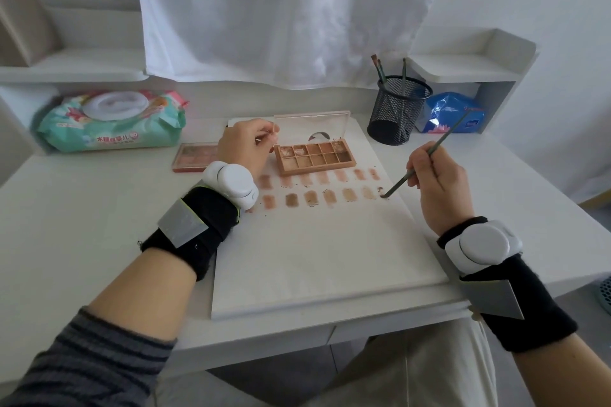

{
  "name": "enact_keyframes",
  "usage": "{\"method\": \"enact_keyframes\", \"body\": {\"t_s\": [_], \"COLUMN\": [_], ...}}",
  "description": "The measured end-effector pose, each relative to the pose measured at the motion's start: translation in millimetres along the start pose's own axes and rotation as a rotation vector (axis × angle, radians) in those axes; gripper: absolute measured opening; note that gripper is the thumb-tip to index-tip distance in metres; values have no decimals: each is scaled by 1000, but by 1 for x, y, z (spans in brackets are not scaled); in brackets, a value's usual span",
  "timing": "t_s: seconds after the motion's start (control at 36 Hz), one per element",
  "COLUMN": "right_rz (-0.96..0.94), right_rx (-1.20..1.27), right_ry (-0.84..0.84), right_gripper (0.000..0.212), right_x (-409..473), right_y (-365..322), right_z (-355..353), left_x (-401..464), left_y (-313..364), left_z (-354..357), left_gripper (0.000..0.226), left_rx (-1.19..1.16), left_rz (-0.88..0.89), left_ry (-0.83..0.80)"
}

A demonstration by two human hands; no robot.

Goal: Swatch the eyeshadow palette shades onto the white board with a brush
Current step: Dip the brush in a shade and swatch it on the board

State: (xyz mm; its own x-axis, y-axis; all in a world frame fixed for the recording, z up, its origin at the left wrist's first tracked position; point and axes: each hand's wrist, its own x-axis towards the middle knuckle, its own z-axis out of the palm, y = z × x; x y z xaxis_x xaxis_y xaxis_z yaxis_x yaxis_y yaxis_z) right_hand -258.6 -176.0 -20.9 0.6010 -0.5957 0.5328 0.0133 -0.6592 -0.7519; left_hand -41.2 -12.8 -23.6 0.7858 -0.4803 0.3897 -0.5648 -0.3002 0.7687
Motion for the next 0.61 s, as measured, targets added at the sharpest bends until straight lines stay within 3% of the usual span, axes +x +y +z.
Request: {"method": "enact_keyframes", "body": {"t_s": [0.61], "right_rz": [9], "right_rx": [-40], "right_ry": [-3], "right_gripper": [20], "right_x": [0], "right_y": [0], "right_z": [0], "left_x": [1], "left_y": [-3], "left_z": [2], "left_gripper": [13], "left_rx": [-31], "left_rz": [-10], "left_ry": [0]}}
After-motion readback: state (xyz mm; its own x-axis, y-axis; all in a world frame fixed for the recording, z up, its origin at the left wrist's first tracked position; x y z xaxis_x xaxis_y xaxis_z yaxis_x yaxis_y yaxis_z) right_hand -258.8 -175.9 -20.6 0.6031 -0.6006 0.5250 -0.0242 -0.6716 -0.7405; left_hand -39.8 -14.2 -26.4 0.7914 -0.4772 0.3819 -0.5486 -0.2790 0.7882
